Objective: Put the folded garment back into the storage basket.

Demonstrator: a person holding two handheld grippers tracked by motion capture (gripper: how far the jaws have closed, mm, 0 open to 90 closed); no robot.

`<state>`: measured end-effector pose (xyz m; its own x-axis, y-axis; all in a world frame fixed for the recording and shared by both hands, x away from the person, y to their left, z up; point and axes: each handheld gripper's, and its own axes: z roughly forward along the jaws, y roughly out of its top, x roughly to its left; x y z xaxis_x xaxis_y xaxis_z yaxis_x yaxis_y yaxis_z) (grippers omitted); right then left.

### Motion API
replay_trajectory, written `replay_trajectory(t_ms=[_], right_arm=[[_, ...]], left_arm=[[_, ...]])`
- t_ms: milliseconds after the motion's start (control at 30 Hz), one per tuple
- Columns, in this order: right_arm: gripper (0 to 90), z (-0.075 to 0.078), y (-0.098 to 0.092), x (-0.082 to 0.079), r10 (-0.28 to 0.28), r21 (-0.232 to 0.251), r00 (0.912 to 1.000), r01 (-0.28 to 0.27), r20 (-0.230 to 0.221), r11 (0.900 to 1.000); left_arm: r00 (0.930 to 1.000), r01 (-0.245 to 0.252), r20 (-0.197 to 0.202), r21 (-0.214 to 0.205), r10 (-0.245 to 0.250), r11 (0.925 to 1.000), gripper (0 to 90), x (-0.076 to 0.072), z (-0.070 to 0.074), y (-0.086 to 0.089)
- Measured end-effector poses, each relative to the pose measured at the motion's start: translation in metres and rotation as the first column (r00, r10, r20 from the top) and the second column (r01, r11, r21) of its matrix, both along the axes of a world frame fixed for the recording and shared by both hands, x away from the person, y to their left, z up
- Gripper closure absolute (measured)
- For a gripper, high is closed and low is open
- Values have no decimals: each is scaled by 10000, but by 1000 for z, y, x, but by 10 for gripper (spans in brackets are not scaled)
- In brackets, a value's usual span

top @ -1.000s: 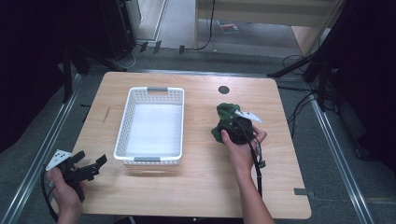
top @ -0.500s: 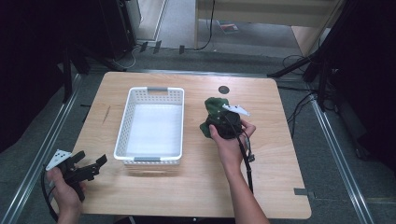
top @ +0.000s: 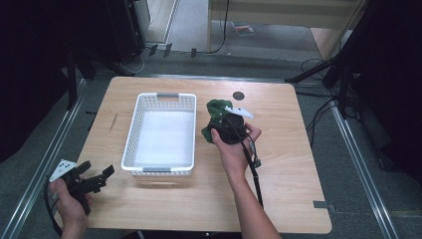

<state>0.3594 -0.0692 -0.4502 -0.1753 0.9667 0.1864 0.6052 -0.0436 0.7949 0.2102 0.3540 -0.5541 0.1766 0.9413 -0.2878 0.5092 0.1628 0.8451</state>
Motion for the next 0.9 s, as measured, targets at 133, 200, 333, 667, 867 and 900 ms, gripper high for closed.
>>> replay_trajectory(t_ms=[133,200,333,667,867,900], right_arm=[[308,2,7,1,41,19,10000,-41,-33,10000],[307,3,13,1,131,7,9999,-131,-16,9999],[307,7,26,2,273,29,9996,-273,-10,9996],[306,13,51,3,680,24,9976,-680,107,9977],[305,14,70,4,901,75,9959,-902,113,9959],[305,14,76,4,1000,69,9949,-1001,119,9950]], left_arm=[[10000,5,-6,5,-5,10000,6,0,0,0],[10000,-3,3,-1,3,10000,6,0,0,0],[10000,-10,-21,28,11,10000,5,0,0,0],[10000,6,-20,68,-6,10000,6,0,0,-1],[10000,15,-8,48,-15,10000,6,0,0,0],[10000,16,-5,47,-16,10000,5,0,0,0]])
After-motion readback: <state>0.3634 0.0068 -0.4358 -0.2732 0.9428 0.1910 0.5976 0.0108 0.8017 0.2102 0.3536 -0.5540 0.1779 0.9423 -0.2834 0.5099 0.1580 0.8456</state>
